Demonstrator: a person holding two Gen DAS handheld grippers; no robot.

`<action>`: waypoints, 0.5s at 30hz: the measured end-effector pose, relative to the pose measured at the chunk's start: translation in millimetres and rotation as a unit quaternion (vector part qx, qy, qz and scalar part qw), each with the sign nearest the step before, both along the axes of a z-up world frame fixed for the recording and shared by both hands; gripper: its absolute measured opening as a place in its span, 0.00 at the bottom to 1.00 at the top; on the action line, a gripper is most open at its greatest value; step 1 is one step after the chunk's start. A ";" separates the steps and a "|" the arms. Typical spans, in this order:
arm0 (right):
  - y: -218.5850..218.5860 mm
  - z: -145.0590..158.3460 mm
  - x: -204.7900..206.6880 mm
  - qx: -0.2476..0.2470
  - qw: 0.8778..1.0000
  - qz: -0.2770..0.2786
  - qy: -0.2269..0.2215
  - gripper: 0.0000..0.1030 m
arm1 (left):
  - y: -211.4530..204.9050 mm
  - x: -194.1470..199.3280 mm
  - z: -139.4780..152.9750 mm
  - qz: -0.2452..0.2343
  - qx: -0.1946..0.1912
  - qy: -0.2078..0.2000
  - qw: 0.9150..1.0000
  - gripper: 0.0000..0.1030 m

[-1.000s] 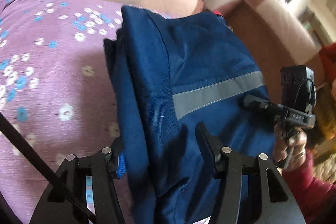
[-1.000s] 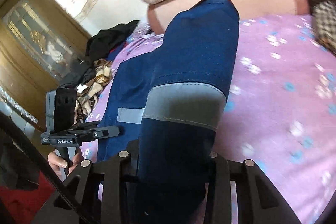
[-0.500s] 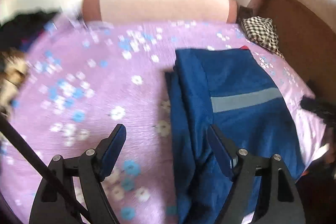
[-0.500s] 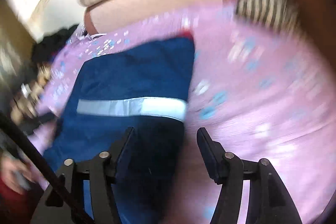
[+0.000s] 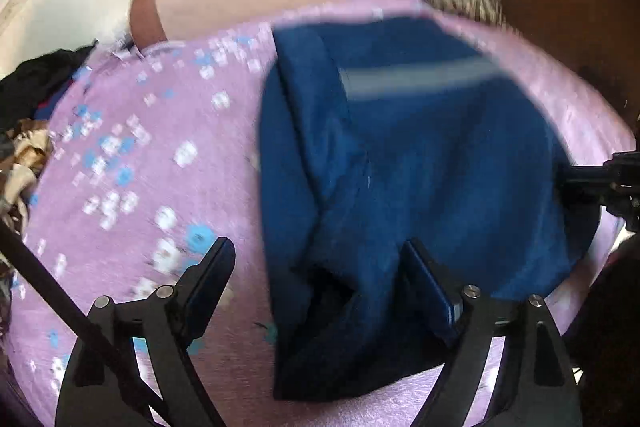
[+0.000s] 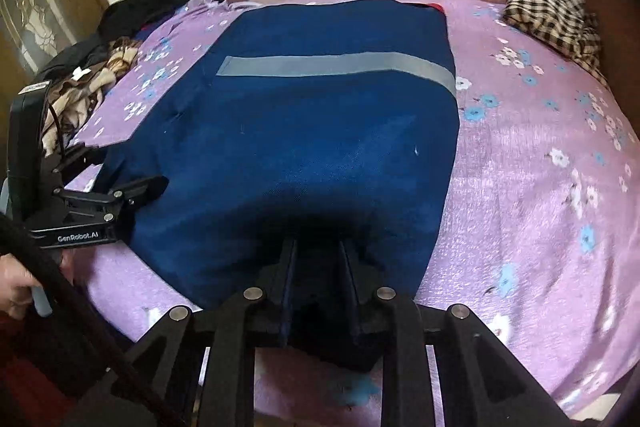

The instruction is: Fold large clothes

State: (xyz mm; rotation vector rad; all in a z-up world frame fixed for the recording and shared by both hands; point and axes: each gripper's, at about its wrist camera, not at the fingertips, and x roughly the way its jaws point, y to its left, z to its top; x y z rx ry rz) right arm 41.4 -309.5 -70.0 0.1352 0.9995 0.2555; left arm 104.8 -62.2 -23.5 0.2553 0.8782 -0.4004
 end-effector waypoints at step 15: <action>-53.2 7.7 152.1 0.027 0.997 -0.068 0.002 0.25 | -69.0 170.8 -18.9 0.028 0.020 0.079 0.996 0.86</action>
